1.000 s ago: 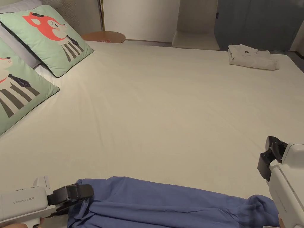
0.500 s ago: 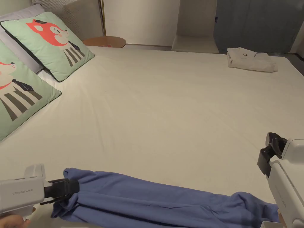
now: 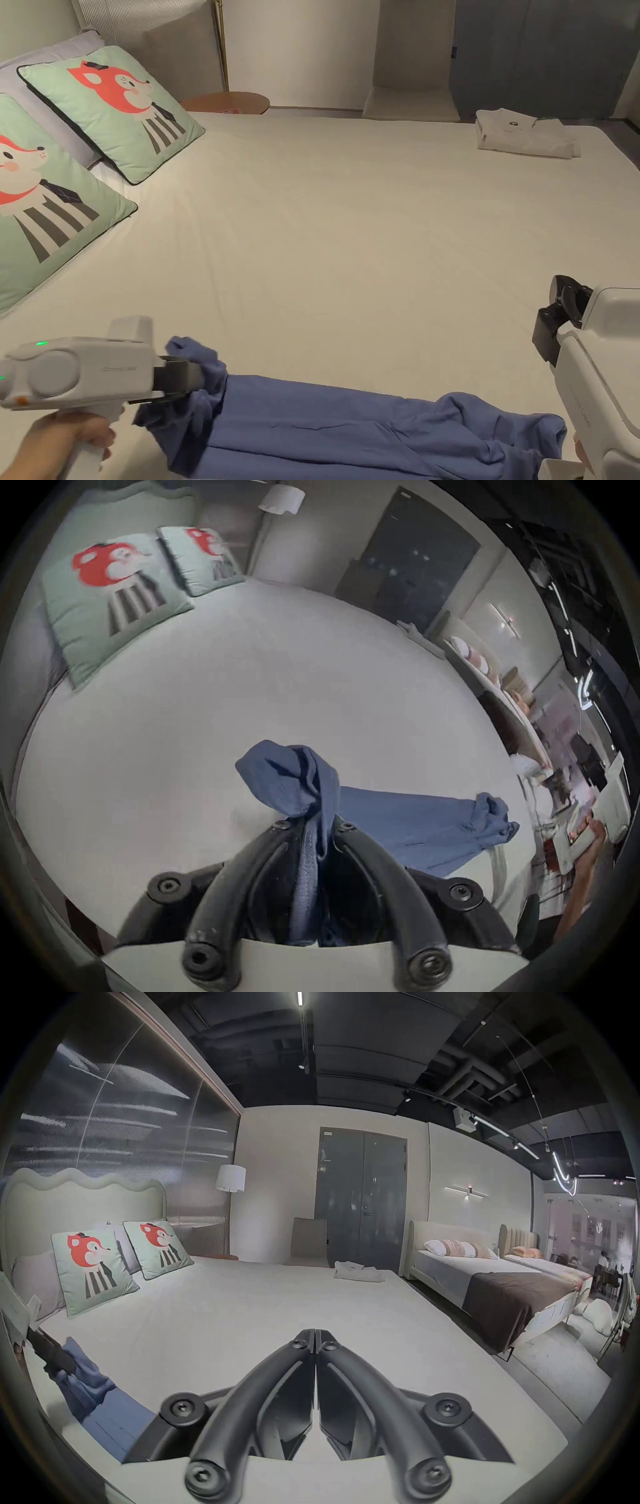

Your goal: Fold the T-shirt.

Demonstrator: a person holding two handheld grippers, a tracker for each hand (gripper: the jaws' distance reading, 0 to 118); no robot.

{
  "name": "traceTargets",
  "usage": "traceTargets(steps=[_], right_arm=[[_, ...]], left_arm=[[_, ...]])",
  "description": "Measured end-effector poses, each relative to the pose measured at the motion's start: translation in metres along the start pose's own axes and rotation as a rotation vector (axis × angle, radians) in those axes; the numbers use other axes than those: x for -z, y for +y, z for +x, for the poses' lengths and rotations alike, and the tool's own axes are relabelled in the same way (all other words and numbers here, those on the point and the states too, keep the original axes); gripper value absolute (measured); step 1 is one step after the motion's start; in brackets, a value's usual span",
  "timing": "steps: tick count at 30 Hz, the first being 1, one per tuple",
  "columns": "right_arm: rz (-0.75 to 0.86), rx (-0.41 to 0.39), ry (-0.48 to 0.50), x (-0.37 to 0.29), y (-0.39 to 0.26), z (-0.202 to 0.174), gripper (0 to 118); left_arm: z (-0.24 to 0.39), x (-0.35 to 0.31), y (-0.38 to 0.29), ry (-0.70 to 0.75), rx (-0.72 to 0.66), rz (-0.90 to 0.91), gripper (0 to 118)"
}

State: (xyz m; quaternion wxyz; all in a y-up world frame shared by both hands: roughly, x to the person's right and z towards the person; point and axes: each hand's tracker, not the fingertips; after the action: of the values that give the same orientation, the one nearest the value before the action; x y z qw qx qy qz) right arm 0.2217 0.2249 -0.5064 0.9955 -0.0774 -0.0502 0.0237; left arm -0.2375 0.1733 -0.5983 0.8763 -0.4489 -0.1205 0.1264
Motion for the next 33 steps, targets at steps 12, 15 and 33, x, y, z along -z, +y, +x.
traceTargets(steps=[12, 15, 33], right_arm=[[-0.006, -0.004, -0.024, -0.014, -0.003, 0.021, 1], [-0.008, -0.001, -0.040, -0.017, -0.004, 0.028, 1], [-0.013, 0.009, -0.041, -0.021, -0.002, 0.030, 1]], left_arm=[[0.150, 0.092, -0.035, -0.059, 0.170, -0.151, 9], [0.159, 0.102, -0.041, -0.026, 0.179, -0.160, 28], [0.098, 0.006, -0.047, 0.067, 0.162, 0.391, 71]])
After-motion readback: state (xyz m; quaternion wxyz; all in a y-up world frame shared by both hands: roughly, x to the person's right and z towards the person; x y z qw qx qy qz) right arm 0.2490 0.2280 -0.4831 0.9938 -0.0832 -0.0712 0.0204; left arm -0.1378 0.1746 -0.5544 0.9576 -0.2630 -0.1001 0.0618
